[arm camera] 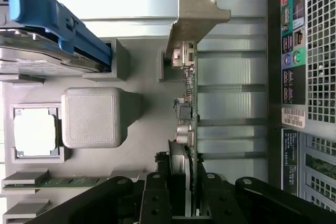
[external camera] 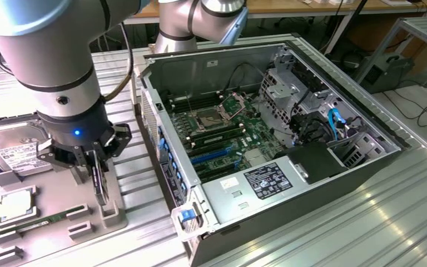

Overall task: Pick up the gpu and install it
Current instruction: 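Pick up the gpu and move the gpu toward the slot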

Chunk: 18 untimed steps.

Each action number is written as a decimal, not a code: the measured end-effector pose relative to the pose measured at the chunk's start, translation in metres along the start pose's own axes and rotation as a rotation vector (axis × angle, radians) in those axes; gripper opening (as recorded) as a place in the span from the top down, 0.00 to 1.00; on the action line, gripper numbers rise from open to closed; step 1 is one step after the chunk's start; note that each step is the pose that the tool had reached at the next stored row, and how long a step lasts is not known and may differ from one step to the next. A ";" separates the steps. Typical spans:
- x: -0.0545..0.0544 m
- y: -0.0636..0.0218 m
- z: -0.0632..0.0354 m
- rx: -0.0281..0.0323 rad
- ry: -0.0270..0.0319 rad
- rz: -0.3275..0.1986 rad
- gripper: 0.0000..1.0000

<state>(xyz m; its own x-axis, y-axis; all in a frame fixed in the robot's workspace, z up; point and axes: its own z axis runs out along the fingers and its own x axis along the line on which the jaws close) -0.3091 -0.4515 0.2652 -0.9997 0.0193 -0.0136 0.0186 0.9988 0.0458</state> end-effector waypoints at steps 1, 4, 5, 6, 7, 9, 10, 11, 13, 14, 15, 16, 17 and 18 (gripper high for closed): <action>0.000 0.0001 -0.0022 0.0000 0.0000 0.000 0.72; 0.000 0.0005 -0.0100 0.0000 -0.0001 0.000 0.72; 0.000 0.0006 -0.0129 -0.0001 -0.0001 0.000 0.72; 0.000 0.0007 -0.0156 0.0000 0.0000 0.000 0.72; 0.000 0.0008 -0.0182 0.0000 0.0000 0.000 0.72; 0.000 0.0011 -0.0251 0.0000 0.0000 0.000 0.72; 0.000 0.0013 -0.0275 -0.0001 -0.0001 0.000 0.72; 0.000 0.0014 -0.0302 0.0000 -0.0001 0.000 0.72; -0.001 0.0017 -0.0353 0.0000 0.0001 -0.001 0.72; -0.001 0.0018 -0.0358 -0.0002 0.0002 -0.007 0.72; -0.001 0.0020 -0.0361 -0.0004 0.0004 -0.015 0.72; -0.001 0.0020 -0.0370 -0.0003 0.0009 -0.021 0.72; 0.000 0.0021 -0.0386 -0.0003 0.0011 -0.024 0.72; -0.001 0.0022 -0.0403 -0.0003 0.0011 -0.024 0.72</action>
<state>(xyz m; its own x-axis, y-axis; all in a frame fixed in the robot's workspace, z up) -0.3091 -0.4512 0.3056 -0.9999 -0.0052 -0.0137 -0.0059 0.9989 0.0458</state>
